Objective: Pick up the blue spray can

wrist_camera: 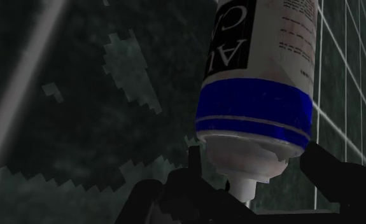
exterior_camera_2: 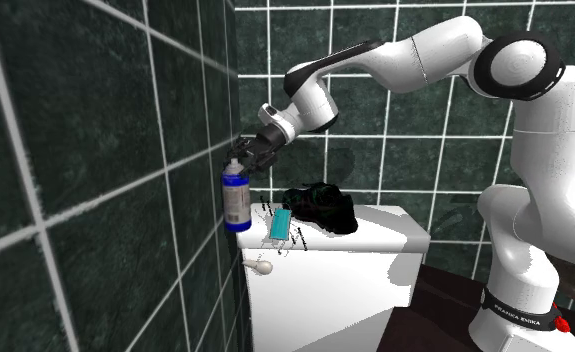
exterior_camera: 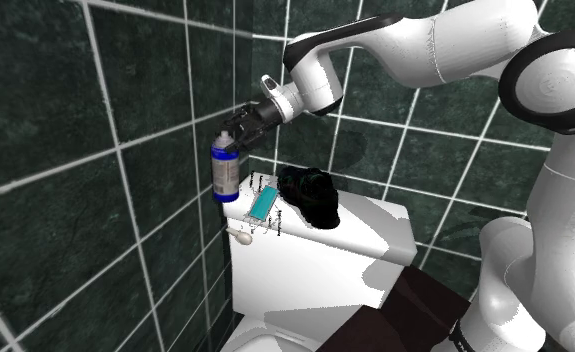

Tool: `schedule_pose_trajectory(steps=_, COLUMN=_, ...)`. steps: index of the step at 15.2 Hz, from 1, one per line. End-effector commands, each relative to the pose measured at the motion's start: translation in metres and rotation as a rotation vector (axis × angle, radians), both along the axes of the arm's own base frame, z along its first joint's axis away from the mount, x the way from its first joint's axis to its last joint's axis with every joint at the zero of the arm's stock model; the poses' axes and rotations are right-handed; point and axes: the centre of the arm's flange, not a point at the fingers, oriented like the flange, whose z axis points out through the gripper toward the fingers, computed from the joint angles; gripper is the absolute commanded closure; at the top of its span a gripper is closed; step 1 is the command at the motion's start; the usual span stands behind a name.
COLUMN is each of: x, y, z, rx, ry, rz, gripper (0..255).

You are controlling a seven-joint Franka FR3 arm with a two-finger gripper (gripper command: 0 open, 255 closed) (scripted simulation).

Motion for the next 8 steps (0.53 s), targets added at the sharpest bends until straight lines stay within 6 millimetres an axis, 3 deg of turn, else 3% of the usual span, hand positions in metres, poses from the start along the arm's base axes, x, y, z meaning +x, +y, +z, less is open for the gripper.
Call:
schedule_pose_trajectory(steps=1, x=0.001, y=0.0, z=0.007, rx=-0.001, ry=0.001, rz=-0.001, gripper=255)
schedule_pose_trajectory(steps=8, x=0.001, y=0.0, z=0.044, rx=-0.001, ry=0.001, rz=-0.001, gripper=255)
